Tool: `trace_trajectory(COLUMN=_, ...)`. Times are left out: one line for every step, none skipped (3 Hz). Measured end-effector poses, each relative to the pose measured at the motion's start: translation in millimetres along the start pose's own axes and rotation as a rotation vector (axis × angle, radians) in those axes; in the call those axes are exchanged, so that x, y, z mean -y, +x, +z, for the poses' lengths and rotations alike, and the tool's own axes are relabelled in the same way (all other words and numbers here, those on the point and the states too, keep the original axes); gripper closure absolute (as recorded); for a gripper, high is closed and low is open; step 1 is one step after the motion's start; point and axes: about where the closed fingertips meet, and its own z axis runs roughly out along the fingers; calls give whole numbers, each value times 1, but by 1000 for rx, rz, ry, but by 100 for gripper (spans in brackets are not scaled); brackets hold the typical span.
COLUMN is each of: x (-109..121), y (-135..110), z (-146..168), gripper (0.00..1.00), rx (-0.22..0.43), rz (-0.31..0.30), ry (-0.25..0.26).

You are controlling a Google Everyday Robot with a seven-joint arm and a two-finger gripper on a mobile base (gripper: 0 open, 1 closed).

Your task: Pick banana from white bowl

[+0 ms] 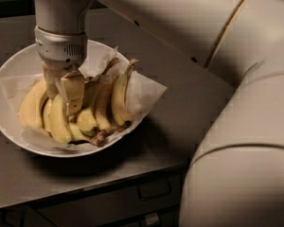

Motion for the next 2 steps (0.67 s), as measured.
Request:
trace_trajectory(x=0, y=0, z=0, gripper=68, rx=0, rz=0, ry=0)
trace_trajectory(x=0, y=0, z=0, gripper=91, rx=0, rz=0, ry=0)
